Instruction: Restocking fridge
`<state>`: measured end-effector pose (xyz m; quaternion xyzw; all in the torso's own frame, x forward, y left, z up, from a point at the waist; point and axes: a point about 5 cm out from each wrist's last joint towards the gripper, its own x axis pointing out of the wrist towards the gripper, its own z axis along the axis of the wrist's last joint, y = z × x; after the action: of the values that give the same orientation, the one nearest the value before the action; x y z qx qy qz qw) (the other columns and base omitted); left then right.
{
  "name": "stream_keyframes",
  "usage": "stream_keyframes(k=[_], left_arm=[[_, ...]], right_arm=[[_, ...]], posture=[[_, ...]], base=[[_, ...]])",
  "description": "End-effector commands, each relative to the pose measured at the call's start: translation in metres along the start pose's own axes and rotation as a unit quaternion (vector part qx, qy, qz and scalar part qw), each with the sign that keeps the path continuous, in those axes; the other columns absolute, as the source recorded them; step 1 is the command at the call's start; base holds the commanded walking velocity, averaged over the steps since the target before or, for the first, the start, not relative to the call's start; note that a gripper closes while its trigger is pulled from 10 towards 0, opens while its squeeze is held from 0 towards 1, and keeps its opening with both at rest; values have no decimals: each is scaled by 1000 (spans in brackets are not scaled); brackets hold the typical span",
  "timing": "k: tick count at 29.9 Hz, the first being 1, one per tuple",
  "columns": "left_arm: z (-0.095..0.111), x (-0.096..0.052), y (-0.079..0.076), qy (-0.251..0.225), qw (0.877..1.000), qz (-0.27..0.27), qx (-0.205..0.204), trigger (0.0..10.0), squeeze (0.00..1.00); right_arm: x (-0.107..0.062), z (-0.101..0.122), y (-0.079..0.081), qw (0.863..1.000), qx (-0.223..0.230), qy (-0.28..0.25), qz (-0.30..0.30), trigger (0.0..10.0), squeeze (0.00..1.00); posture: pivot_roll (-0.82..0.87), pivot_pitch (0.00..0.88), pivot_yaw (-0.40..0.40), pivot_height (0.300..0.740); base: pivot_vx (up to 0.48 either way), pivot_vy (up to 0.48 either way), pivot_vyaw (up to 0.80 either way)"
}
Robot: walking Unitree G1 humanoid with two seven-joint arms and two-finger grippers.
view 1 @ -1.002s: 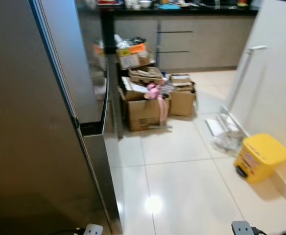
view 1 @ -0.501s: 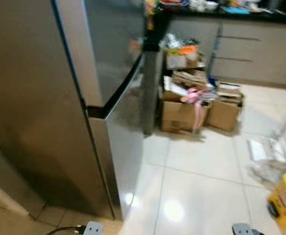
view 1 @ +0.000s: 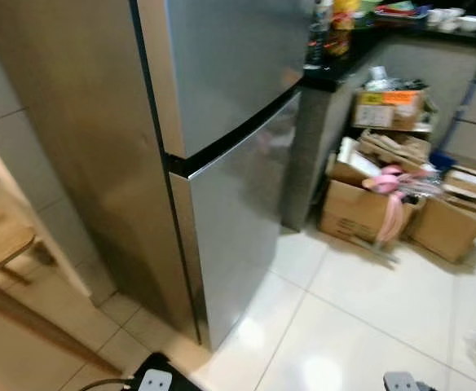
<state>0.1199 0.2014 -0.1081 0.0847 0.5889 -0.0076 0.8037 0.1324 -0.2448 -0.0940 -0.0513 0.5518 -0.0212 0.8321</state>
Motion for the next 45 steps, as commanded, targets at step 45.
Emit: stream_keyframes(k=[45], left_arm=[[20,-1,14,-42,997,42,-41,10000,0]], right_arm=[[1,9,2,1000,-17,-23,0,10000,0]], posture=[[-72,0,-13,740]], base=[[0,-124,89]])
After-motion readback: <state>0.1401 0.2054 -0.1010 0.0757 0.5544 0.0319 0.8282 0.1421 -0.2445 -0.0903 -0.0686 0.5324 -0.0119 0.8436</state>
